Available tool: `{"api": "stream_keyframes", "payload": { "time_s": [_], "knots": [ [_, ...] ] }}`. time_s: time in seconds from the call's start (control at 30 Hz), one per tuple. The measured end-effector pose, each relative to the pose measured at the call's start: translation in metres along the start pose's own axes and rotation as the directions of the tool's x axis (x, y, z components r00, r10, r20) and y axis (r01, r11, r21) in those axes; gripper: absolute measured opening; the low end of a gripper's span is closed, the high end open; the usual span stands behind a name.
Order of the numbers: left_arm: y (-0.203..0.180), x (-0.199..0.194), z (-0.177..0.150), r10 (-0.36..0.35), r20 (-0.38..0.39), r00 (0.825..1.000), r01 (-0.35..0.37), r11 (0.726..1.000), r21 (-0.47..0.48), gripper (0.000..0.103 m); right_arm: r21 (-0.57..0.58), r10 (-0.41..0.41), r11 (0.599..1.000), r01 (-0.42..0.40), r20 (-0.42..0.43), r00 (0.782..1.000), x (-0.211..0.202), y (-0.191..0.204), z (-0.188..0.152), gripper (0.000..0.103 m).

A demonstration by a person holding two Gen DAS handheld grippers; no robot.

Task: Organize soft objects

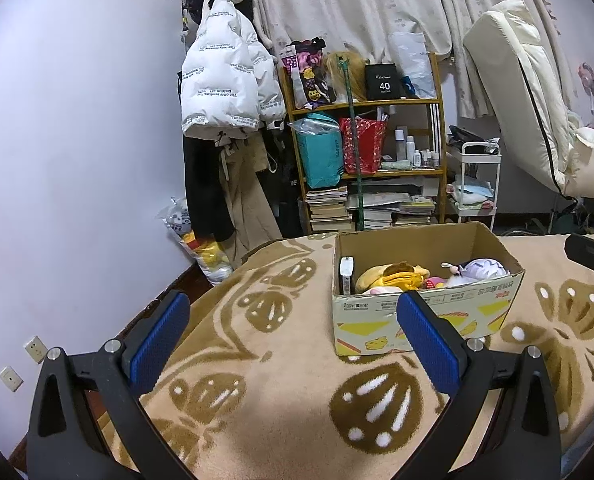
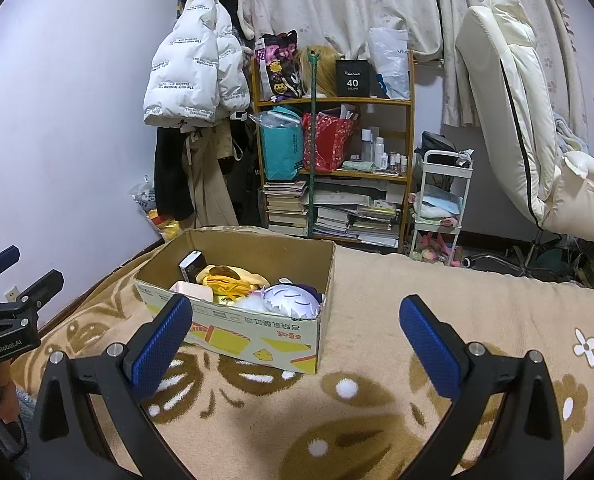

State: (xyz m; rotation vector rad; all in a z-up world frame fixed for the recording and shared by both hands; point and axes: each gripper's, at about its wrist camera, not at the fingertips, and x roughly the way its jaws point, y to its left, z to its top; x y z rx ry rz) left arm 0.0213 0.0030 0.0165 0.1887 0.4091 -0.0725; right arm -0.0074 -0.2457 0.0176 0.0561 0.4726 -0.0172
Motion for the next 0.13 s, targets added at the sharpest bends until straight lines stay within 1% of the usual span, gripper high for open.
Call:
{"api": "stream_keyframes", "payload": {
  "time_s": [0.13],
  "knots": [
    [-0.0018, 0.0019, -0.0001, -0.007, -0.003, 1.0, 0.007, 1.0, 0.0, 0.102, 0.0, -0.002, 1.0, 0.002, 0.0, 1.0, 0.0004, -0.0002, 0.0, 0.103]
  ]
}}
